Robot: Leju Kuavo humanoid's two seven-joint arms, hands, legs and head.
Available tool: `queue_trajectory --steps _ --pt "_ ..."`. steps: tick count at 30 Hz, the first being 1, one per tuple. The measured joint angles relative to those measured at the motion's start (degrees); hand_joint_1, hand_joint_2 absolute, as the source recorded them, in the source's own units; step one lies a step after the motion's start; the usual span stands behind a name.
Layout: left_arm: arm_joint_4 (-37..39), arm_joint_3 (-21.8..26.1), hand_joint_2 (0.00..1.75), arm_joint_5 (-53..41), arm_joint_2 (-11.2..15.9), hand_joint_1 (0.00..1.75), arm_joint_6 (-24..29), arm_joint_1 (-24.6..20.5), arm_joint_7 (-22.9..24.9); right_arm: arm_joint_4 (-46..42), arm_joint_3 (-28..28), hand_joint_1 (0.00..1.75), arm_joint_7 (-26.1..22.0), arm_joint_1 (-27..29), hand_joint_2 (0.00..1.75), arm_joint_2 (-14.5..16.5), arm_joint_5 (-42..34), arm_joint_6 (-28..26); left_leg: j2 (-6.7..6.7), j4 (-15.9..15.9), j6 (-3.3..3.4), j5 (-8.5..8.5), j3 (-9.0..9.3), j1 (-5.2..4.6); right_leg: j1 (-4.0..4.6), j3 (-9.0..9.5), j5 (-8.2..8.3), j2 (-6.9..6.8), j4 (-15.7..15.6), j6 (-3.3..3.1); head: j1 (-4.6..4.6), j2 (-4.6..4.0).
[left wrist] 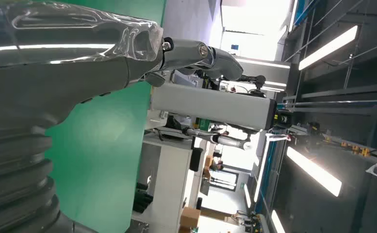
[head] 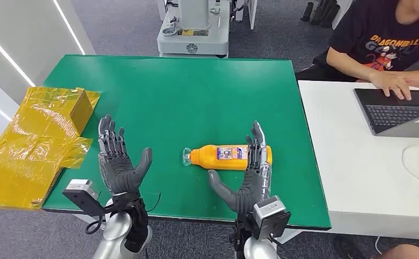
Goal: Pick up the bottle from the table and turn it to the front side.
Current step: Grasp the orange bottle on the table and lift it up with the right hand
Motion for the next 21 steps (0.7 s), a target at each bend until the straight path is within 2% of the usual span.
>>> queue_trajectory --steps 14,18,21 --pt "0.0 0.0 1.75 0.0 0.0 0.00 0.0 0.0 0.3 -0.3 0.0 0.00 1.5 -0.1 1.75 -0.1 1.3 0.9 -0.01 0.0 0.00 0.00 -0.01 0.00 0.00 0.00 0.00 0.00 0.0 0.00 0.00 0.00" --pt "0.0 0.0 1.75 0.2 0.1 0.00 0.2 0.0 -0.1 0.3 -0.1 0.00 7.0 -1.3 1.75 -0.7 8.2 4.6 0.00 0.0 0.00 0.00 -0.01 0.00 0.00 0.01 0.00 0.00 0.0 0.00 0.00 0.00" --pt "0.0 0.0 1.75 0.3 0.1 0.00 0.3 0.1 -0.5 1.6 -1.0 0.00 13.8 -3.0 1.75 -1.7 17.1 7.6 0.00 0.0 0.00 0.00 0.00 0.00 0.00 0.01 0.01 -0.01 0.0 0.00 0.00 0.00"
